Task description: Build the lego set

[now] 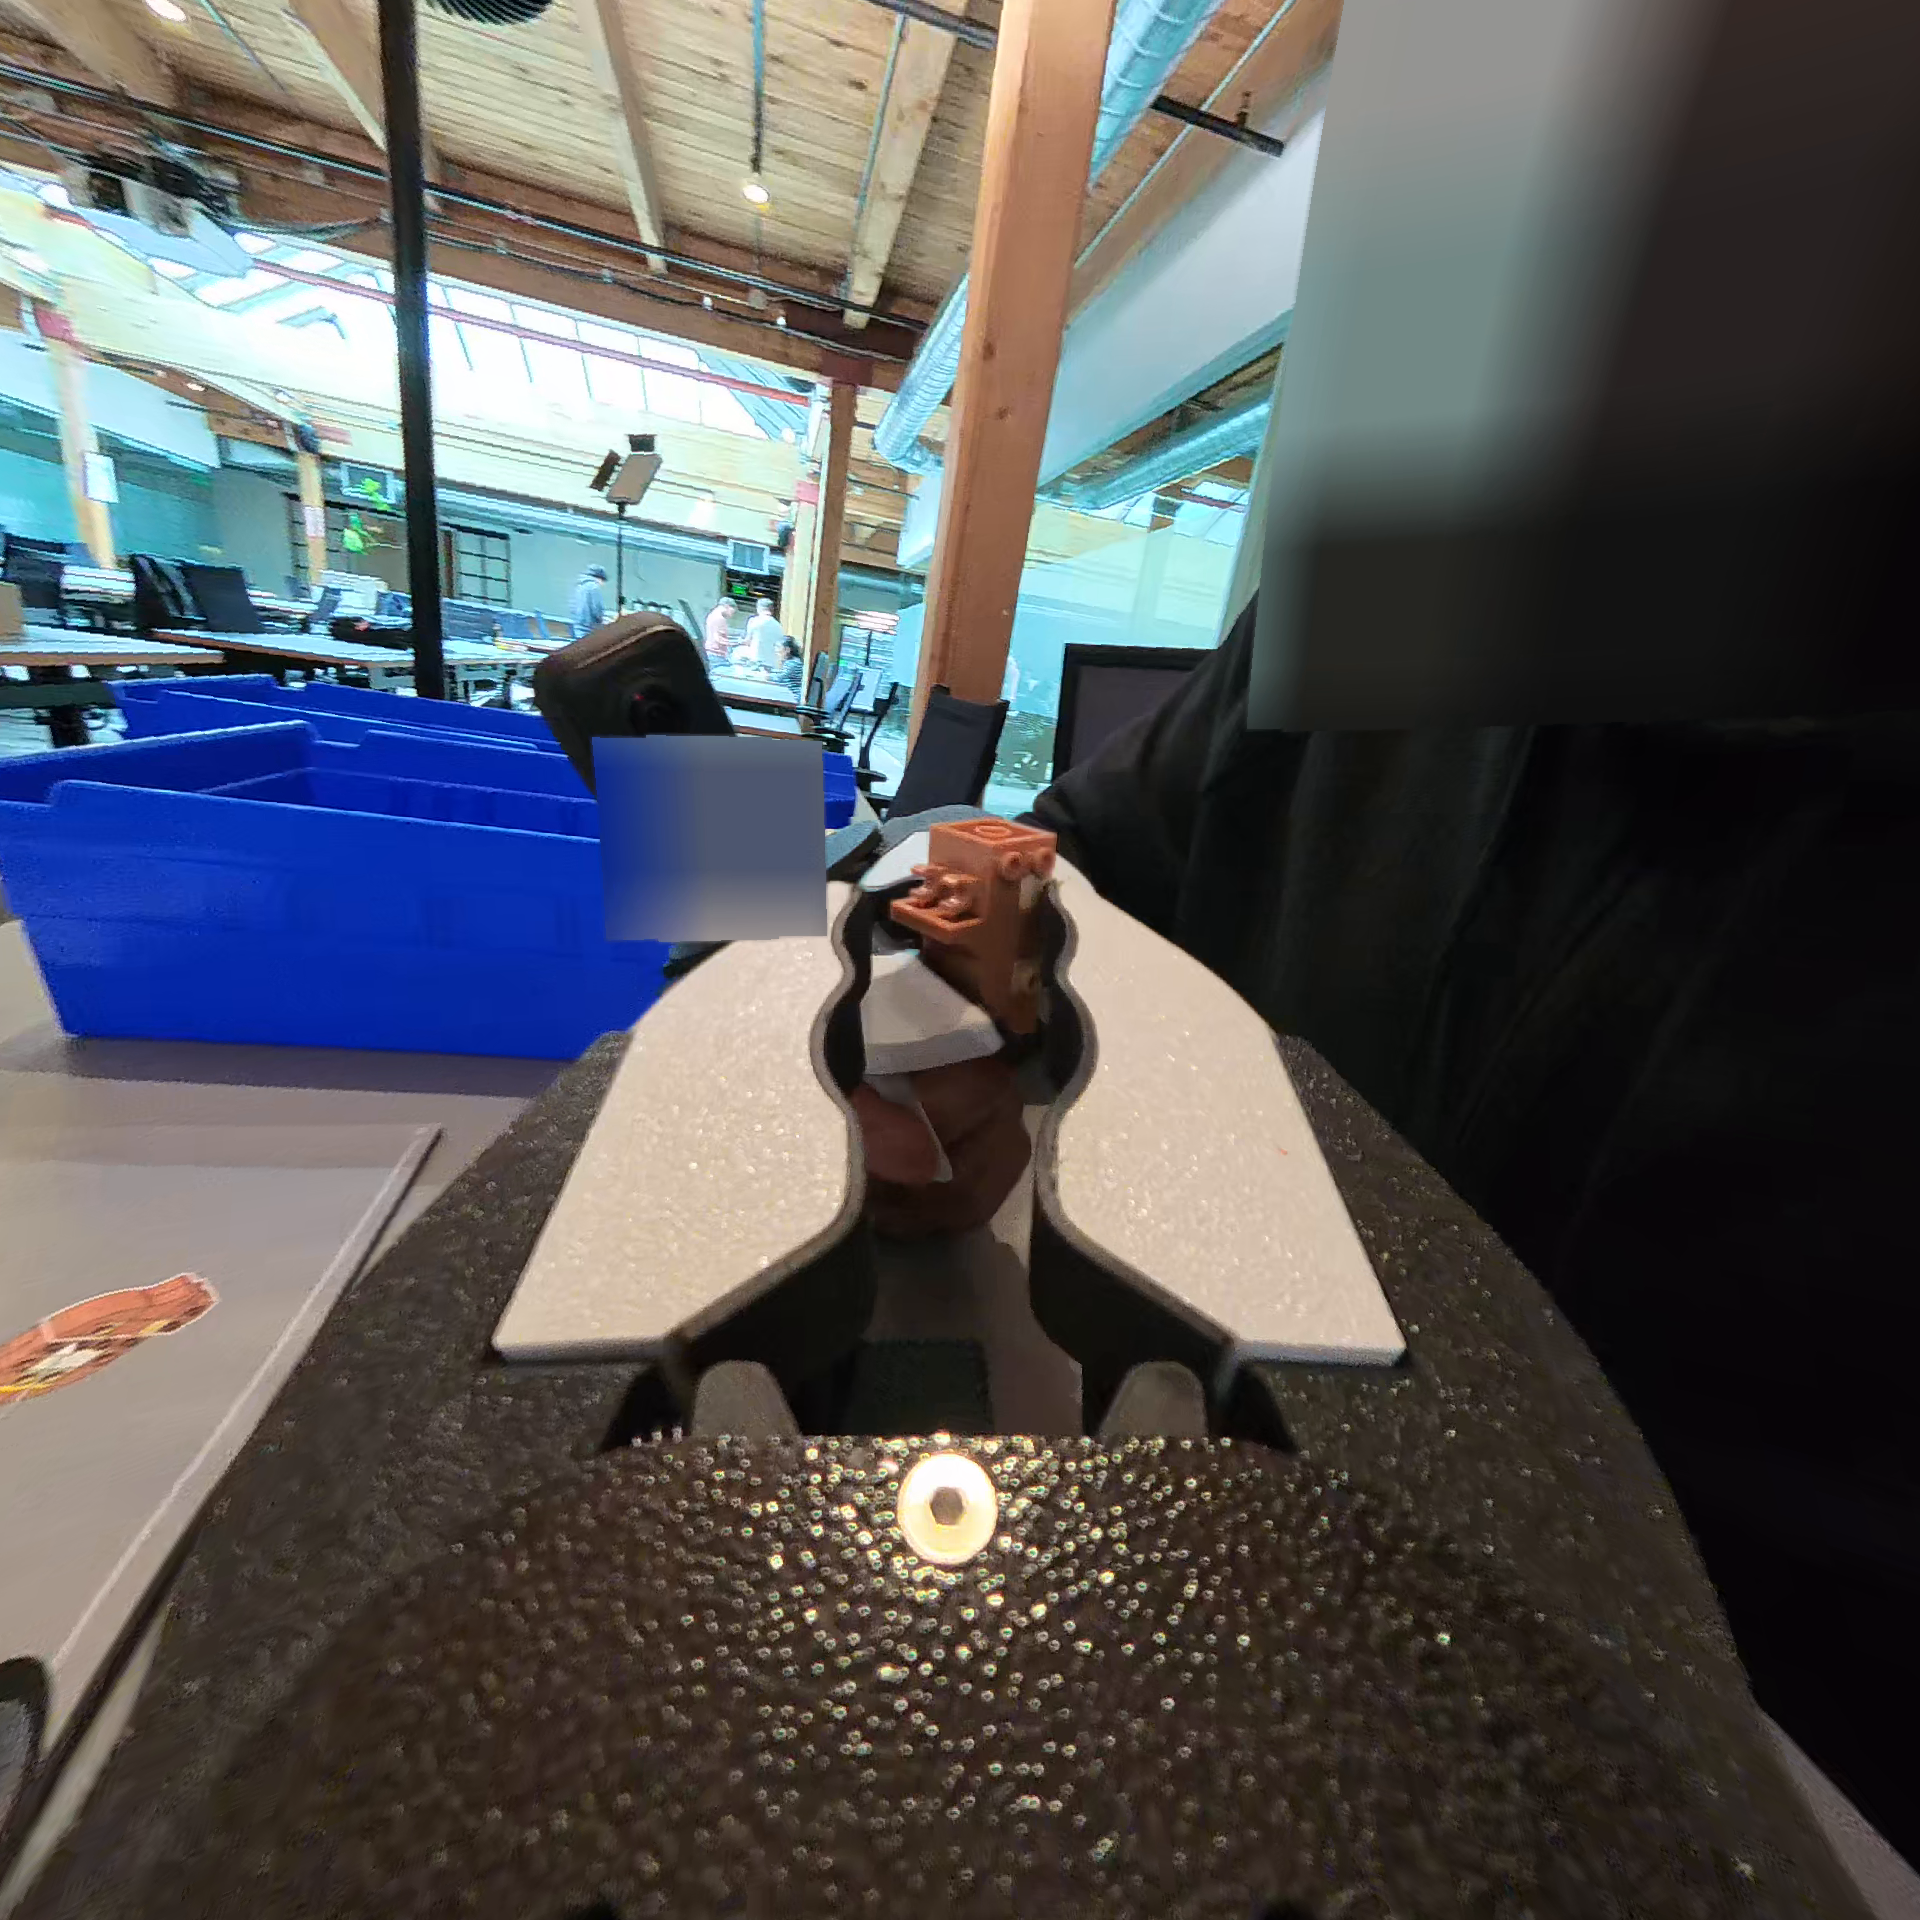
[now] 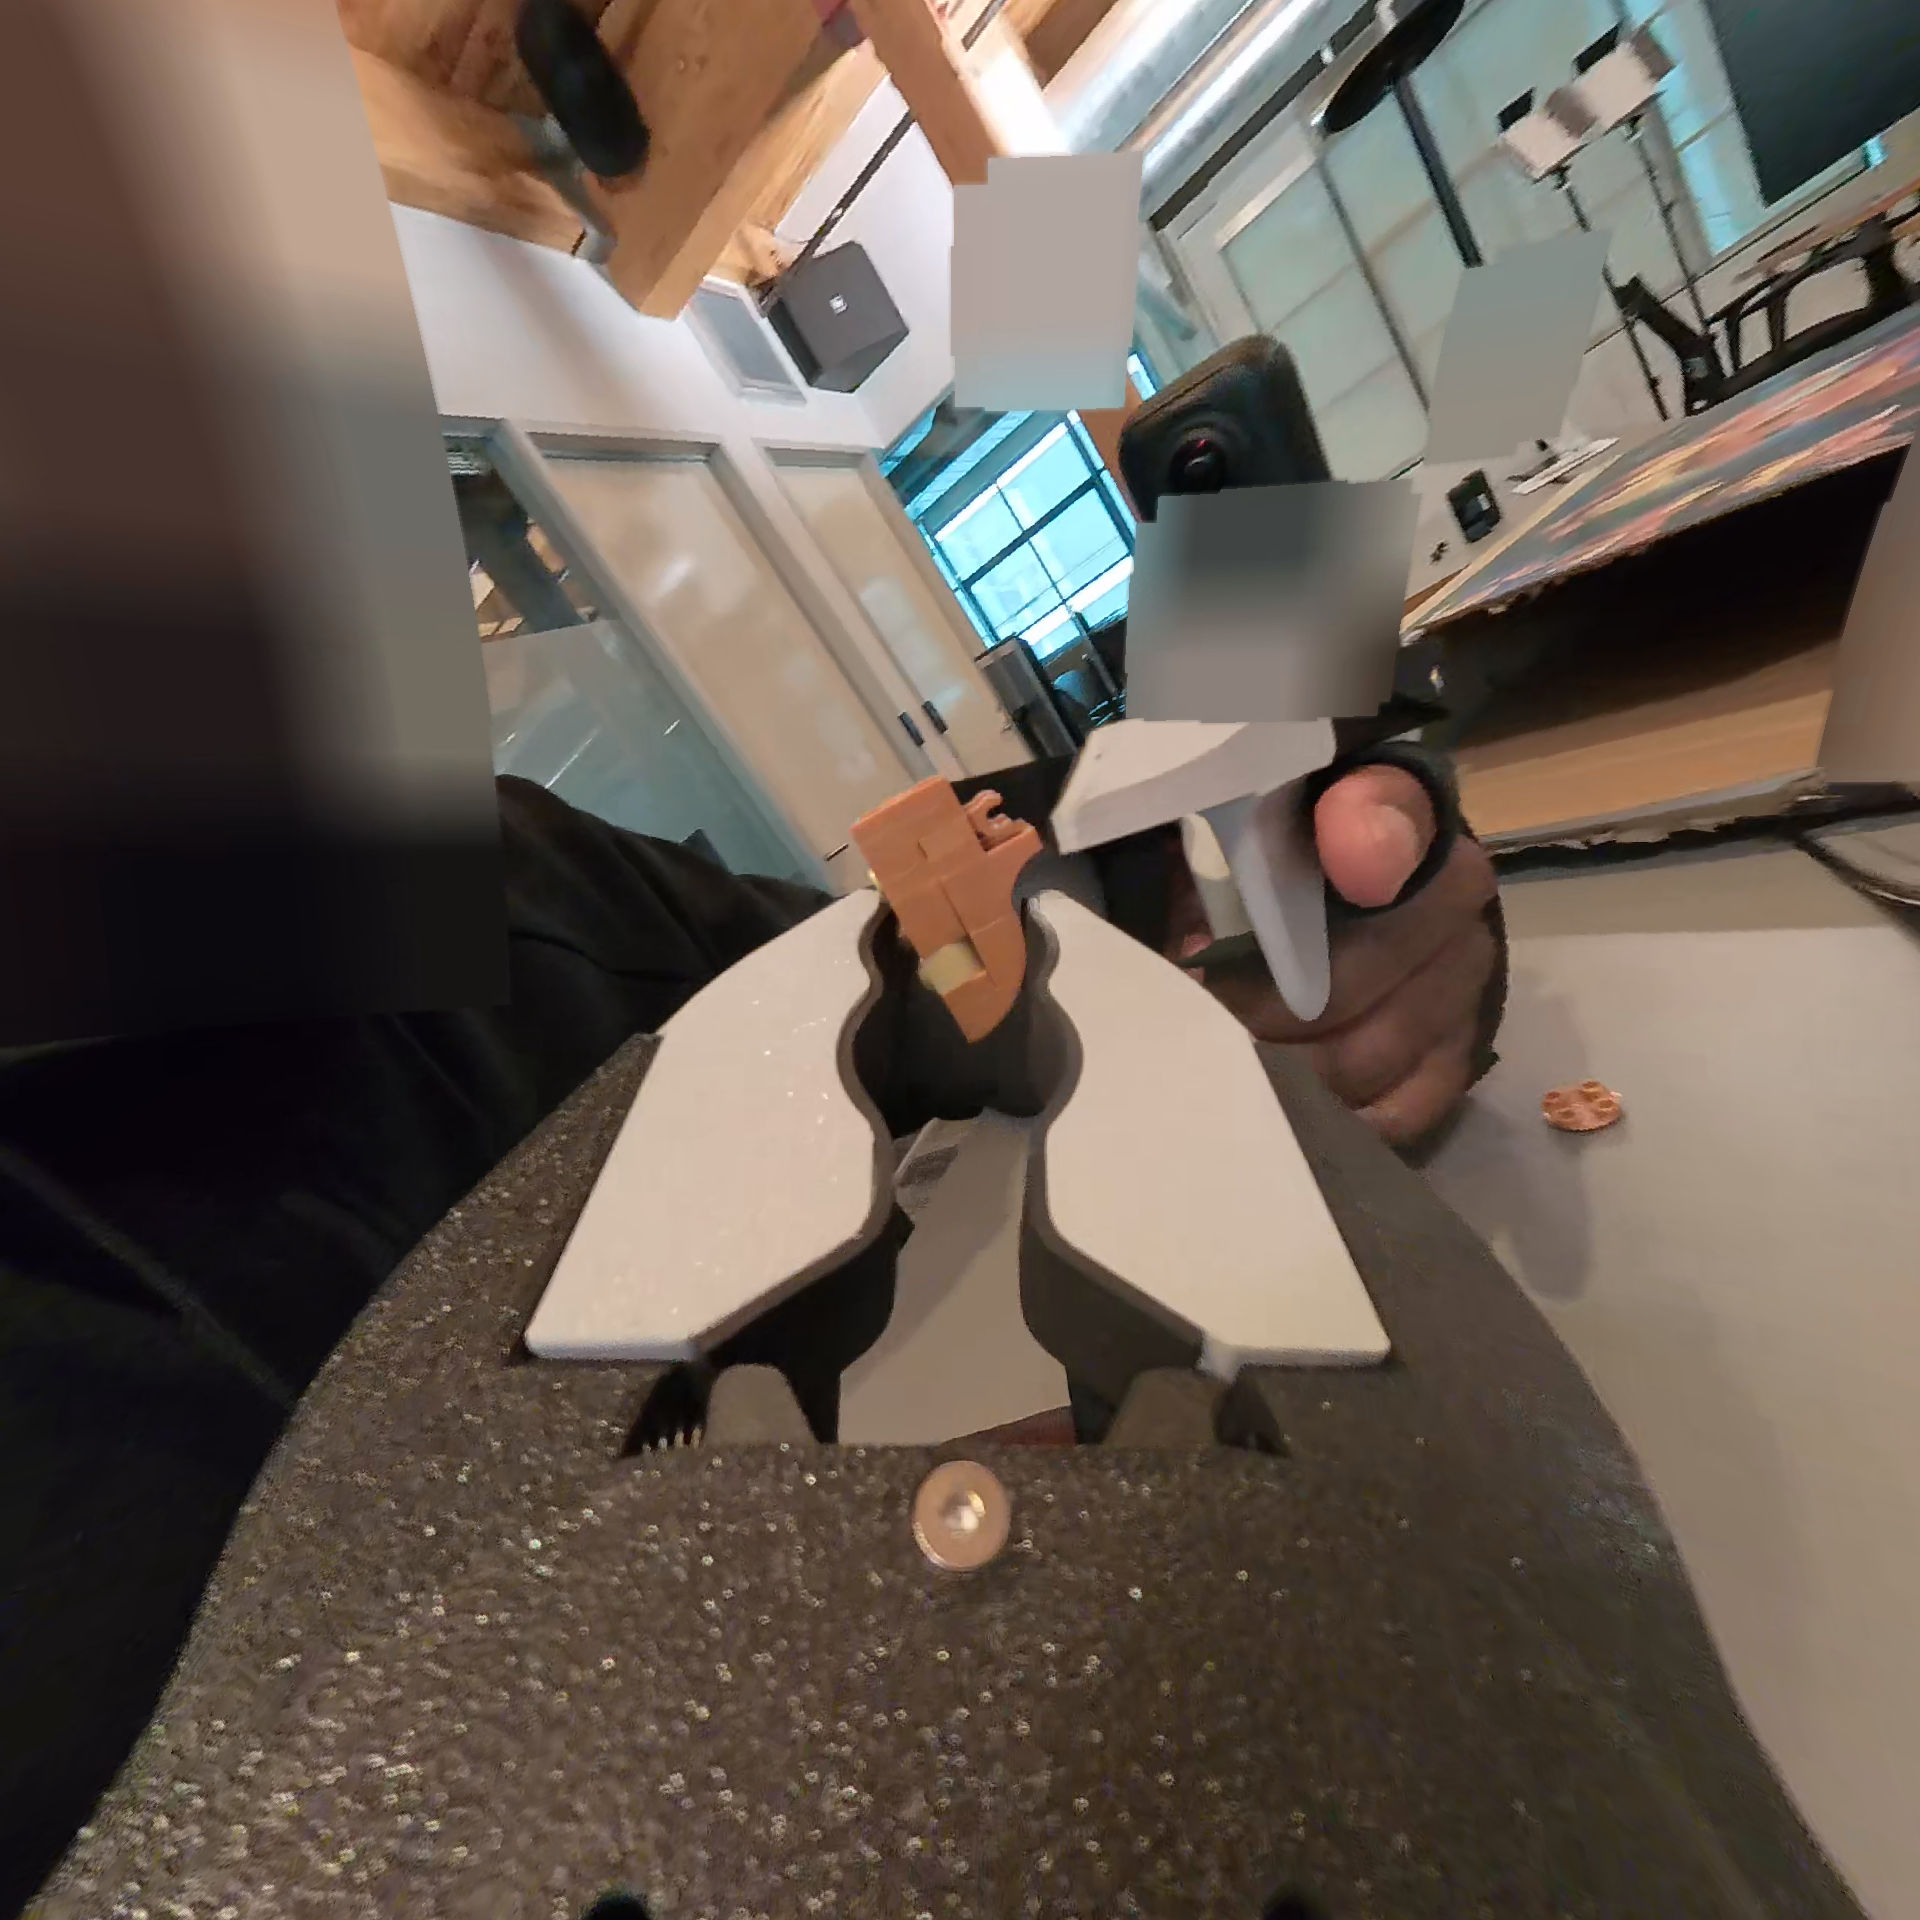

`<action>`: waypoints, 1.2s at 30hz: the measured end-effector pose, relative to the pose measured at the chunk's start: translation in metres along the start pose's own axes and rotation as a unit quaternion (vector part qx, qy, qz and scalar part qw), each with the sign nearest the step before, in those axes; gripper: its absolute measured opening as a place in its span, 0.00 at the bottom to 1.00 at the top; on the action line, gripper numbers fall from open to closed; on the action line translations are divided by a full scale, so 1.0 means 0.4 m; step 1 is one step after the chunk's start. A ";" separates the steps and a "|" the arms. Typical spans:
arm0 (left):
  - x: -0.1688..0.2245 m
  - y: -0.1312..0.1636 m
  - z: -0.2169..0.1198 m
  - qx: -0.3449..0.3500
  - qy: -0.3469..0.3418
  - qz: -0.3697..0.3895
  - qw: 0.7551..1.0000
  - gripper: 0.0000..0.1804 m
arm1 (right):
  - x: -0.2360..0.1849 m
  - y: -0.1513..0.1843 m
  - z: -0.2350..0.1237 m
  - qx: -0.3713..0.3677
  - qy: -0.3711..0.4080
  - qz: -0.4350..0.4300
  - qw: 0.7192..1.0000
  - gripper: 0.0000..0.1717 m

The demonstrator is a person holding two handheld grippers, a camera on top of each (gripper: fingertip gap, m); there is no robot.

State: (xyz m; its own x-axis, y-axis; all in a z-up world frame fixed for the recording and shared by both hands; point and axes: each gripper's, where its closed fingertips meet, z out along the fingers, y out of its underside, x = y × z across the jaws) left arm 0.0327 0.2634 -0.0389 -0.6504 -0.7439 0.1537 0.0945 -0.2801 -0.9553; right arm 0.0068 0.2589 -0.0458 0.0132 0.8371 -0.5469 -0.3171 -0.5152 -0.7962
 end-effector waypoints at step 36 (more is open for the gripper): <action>0.013 -0.021 -0.012 0.025 0.040 -0.059 0.997 0.10 | 0.009 -0.016 -0.002 0.015 0.057 -0.032 0.998 0.15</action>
State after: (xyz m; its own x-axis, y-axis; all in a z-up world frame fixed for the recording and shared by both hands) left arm 0.0246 0.2648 -0.0313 -0.7173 -0.6537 0.2412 0.0505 -0.3941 -0.9177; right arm 0.0096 0.2650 -0.0426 0.1424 0.8409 -0.5221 -0.3406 -0.4536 -0.8235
